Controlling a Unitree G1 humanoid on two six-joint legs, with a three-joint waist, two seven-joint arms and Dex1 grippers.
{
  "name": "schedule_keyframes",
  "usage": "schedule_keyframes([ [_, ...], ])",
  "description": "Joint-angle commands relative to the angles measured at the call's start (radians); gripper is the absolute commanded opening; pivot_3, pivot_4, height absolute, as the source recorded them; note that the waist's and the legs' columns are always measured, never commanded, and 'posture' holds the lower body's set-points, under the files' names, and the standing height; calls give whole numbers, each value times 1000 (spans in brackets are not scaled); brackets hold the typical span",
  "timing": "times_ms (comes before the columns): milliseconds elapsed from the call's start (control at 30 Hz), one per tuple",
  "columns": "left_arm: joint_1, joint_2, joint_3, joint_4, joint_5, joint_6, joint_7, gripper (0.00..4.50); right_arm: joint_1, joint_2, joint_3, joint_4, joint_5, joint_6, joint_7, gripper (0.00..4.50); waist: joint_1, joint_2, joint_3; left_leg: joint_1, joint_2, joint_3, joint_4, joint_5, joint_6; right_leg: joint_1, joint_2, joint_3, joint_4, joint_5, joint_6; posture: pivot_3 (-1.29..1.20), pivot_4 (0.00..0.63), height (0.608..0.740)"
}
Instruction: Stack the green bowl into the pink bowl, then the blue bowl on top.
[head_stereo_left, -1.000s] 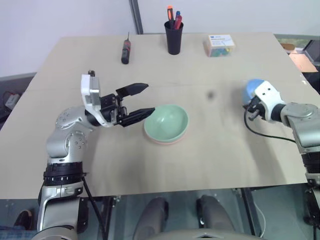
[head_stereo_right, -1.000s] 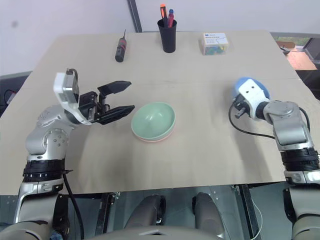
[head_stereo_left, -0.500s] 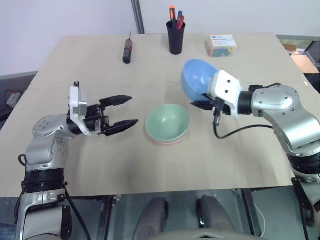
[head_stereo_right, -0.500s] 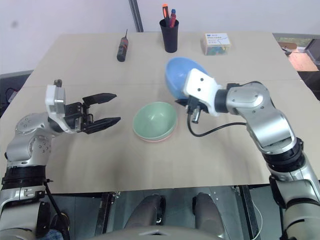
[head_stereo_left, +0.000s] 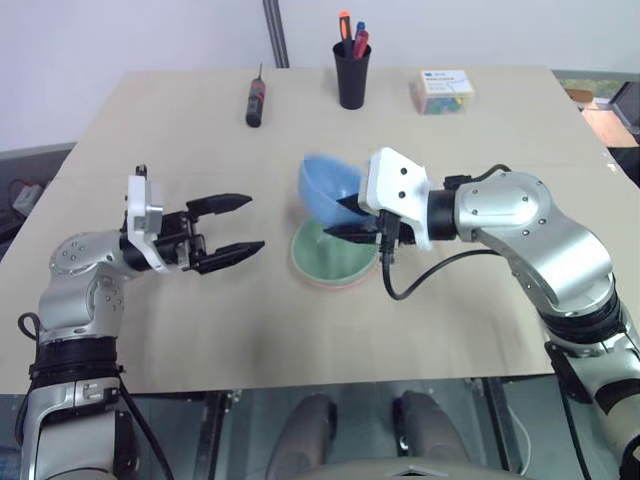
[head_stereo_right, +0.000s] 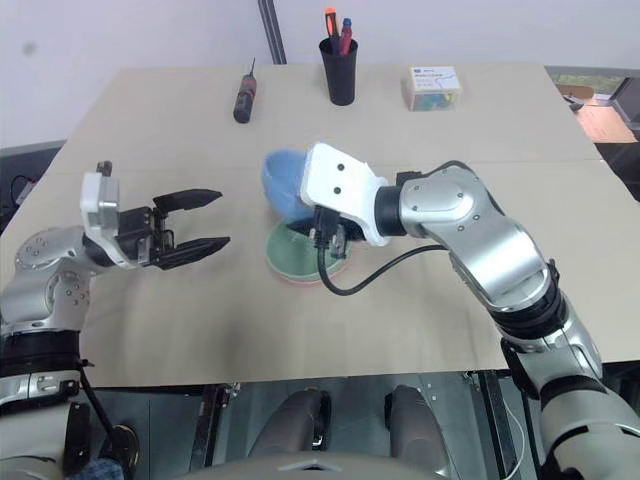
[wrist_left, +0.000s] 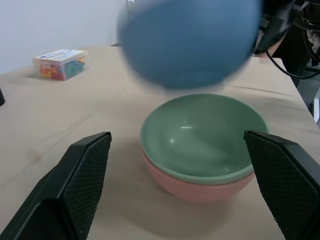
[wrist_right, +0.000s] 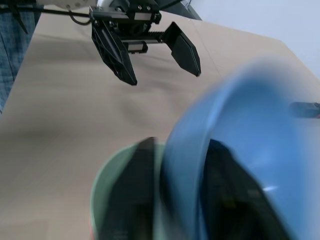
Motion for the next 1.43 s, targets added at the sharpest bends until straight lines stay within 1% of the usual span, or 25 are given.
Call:
schedule_keyframes([
  [33, -22, 13, 20, -13, -8, -8, -3, 4500, -32, 6, -25, -30, 13, -17, -23, 2948, -1, 0, 0, 0, 0, 0, 0, 0, 0, 0, 0, 0, 0, 0, 0, 0, 150, 740],
  [67, -23, 13, 19, -14, -8, -7, -4, 4500, -31, 5, -30, -28, 12, -23, -29, 3152, -1, 0, 0, 0, 0, 0, 0, 0, 0, 0, 0, 0, 0, 0, 0, 0, 150, 740],
  [233, -19, 12, 19, -17, -10, -4, -7, 4500, -3, 21, -116, -24, 48, 3, -86, 3152, -1, 0, 0, 0, 0, 0, 0, 0, 0, 0, 0, 0, 0, 0, 0, 0, 150, 740],
  [300, -15, 8, 23, -26, -19, 9, 1, 4500, 31, 0, -180, -14, 69, 15, -98, 3152, -1, 0, 0, 0, 0, 0, 0, 0, 0, 0, 0, 0, 0, 0, 0, 0, 150, 740],
  [367, -5, 8, 21, -38, -1, 24, 45, 4500, 89, -19, -262, -8, 96, 16, -110, 3152, 4, 0, 0, 0, 0, 0, 0, 0, 0, 0, 0, 0, 0, 0, 0, 0, 150, 740],
  [433, 5, 6, 22, -55, 8, 34, 81, 4500, 175, -44, -352, -14, 129, -16, -100, 3152, 4, -1, 0, 0, -1, -1, 0, 0, 0, 1, -1, -1, 0, 0, 0, 0, 150, 740],
  [500, 23, 11, 29, -80, 1, 60, 113, 4500, 291, -69, -468, -32, 193, -3, -80, 3152, 4, -1, 0, 0, -1, -1, 0, 0, 0, 1, -1, -1, 0, 0, 0, 0, 150, 740],
  [633, 73, 22, 48, -125, 6, 84, 168, 4500, 490, -158, -590, -45, 244, -46, -25, 3152, 1, 0, 0, 0, -1, 0, -1, 0, 1, 0, -1, 0, 0, 0, 0, 0, 150, 740],
  [700, 104, 23, 59, -150, 11, 94, 199, 4500, 578, -195, -626, -22, 227, -97, -4, 3152, -2, 0, 0, 0, 0, 1, -2, 0, 1, 0, 0, 1, 0, 0, 0, 0, 150, 740],
  [767, 124, 20, 66, -169, 12, 108, 230, 4500, 633, -190, -678, 9, 248, -133, 11, 3152, -2, 0, 0, 1, 0, 2, -2, -2, 4, 0, 0, 2, 0, 0, 0, 0, 150, 740],
  [833, 142, 8, 79, -194, 4, 115, 256, 4500, 681, -164, -731, 42, 278, -208, 43, 3152, 0, 0, 0, 2, 1, 2, -2, -2, 4, 1, 1, 2, 1, 0, 0, 0, 150, 740],
  [933, 190, -1, 89, -231, 15, 103, 288, 4500, 765, -167, -761, 106, 273, -367, 139, 3152, 4, 0, 0, 3, 1, 2, -1, -3, 5, 3, 1, 2, 1, 0, 0, 0, 150, 740],
  [1033, 222, -10, 105, -253, 22, 83, 319, 4500, 807, -176, -772, 160, 292, -458, 204, 3152, 5, 0, 0, 5, 1, 2, -1, -3, 5, 5, 0, 2, -1, 0, 0, 0, 150, 740],
  [1233, 293, -16, 129, -291, 21, 51, 339, 4500, 832, -216, -759, 254, 299, -555, 292, 3152, 4, 0, 0, 6, 2, 2, -1, -3, 5, 6, 0, 2, 0, 0, 0, 0, 150, 740],
  [1433, 313, -19, 135, -296, 27, 6, 342, 4500, 813, -241, -744, 295, 304, -588, 306, 3152, 8, 0, 0, 7, 1, 2, -1, -3, 5, 7, -1, 1, -1, 0, 0, 0, 150, 740],
])
